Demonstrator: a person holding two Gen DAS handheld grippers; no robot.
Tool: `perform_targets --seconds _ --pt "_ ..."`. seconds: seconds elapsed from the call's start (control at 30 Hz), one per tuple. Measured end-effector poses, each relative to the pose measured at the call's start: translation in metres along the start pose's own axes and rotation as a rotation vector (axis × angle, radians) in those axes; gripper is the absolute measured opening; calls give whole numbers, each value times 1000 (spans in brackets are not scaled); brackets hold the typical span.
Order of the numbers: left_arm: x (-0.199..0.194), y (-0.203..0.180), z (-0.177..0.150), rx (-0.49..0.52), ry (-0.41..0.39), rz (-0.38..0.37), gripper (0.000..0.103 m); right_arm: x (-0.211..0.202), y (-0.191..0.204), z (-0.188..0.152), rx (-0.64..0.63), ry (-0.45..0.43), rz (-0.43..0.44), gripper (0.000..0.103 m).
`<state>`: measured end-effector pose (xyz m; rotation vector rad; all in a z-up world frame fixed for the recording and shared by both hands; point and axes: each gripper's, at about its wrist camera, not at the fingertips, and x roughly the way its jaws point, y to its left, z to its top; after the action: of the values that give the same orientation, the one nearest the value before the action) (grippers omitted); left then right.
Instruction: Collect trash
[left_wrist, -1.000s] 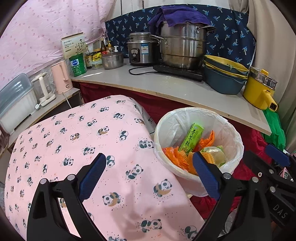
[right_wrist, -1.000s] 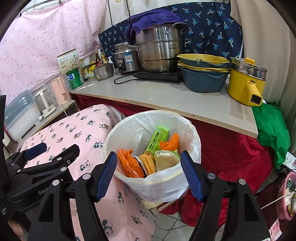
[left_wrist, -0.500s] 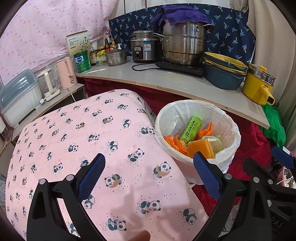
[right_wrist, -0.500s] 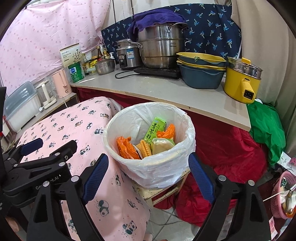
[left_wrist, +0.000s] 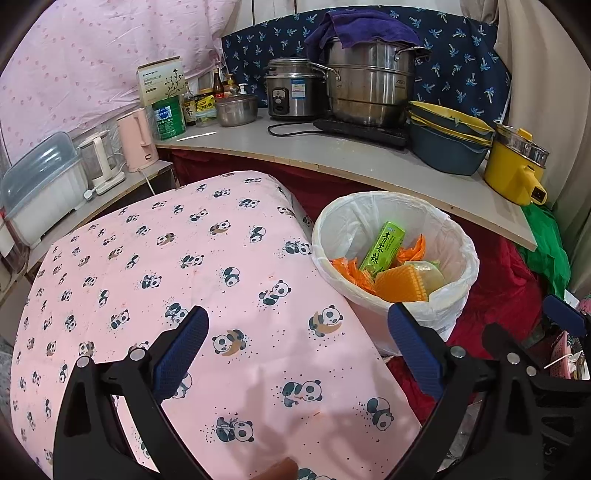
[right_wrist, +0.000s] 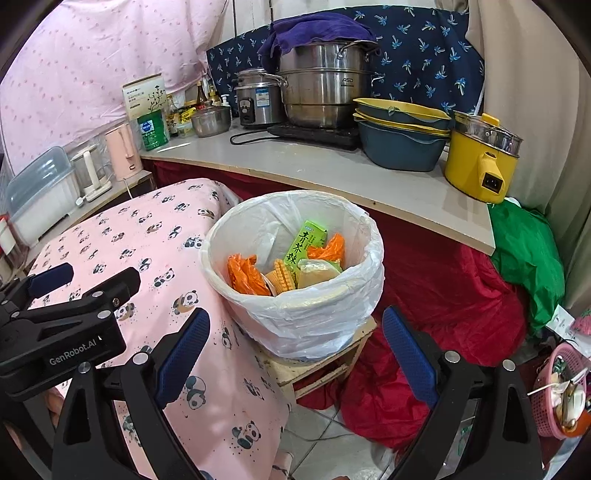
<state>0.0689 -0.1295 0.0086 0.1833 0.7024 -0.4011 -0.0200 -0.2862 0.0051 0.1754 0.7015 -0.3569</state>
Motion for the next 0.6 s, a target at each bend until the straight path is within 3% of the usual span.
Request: perform_targets --seconds 0.6 --pt "-1 12 -7 -19 16 16 93 1 6 -7 -32 1 -28 91"
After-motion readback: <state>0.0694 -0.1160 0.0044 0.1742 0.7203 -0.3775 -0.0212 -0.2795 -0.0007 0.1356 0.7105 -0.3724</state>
